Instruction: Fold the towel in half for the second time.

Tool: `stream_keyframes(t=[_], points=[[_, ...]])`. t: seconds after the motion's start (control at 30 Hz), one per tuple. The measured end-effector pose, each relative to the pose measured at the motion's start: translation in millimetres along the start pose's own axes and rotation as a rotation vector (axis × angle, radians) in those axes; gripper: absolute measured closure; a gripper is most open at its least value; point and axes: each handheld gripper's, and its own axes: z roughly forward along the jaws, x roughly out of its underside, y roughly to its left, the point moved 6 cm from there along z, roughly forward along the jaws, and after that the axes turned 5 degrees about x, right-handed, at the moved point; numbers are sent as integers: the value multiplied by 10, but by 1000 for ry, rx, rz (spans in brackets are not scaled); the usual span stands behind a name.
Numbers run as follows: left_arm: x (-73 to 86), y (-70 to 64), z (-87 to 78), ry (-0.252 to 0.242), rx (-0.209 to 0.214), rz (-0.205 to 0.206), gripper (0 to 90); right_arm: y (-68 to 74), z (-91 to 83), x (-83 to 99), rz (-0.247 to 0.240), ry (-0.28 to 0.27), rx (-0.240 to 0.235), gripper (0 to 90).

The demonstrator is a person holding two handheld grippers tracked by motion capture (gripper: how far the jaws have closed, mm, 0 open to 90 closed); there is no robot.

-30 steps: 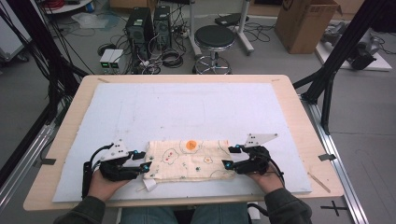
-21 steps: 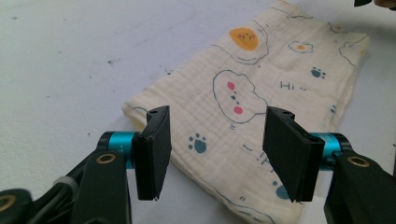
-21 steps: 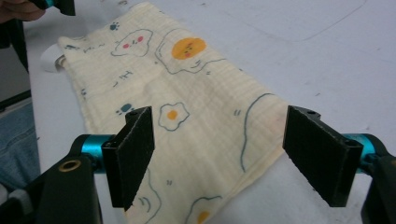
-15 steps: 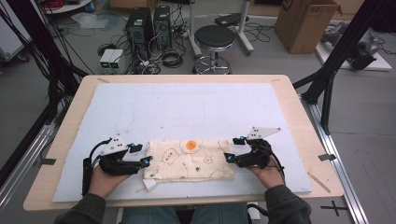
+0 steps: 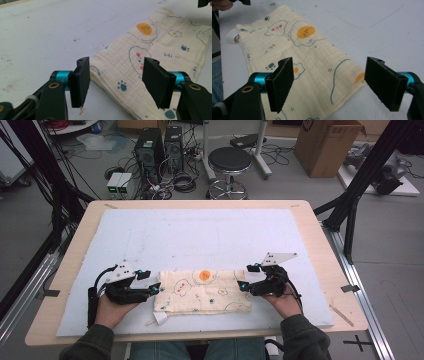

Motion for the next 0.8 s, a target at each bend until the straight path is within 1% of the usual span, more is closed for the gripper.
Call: stream_keyframes(t=[0.03,0.2,0.23,0.33,0.37,0.43,0.5,0.57,0.6,0.63,0.7,0.8], points=[[0,0,2,0,0,2,397,1,1,1,7,3,-2,231],[2,16,4,7,0,0,398,-22,15,-8,10,4,0,231],[4,21,4,10,-2,-4,398,-34,22,-15,2,2,2,232],[-14,58,16,12,-5,-15,399,-54,44,-41,10,6,3,232],[-26,72,26,15,-6,-20,399,-68,53,-53,7,8,4,232],[-64,103,47,25,-7,-17,399,-96,78,-84,11,12,4,233],[-112,136,72,24,-13,-18,400,-132,91,-116,13,21,10,235],[-150,164,111,21,-19,-19,407,-170,99,-153,15,17,10,242],[-160,179,132,26,-20,-19,409,-197,106,-171,11,14,13,243],[-169,191,160,42,-19,-20,411,-217,106,-182,17,20,16,246],[-193,219,199,55,-21,-16,412,-258,117,-210,21,22,21,251],[-246,261,252,42,-25,-34,419,-317,127,-251,29,35,33,254]])
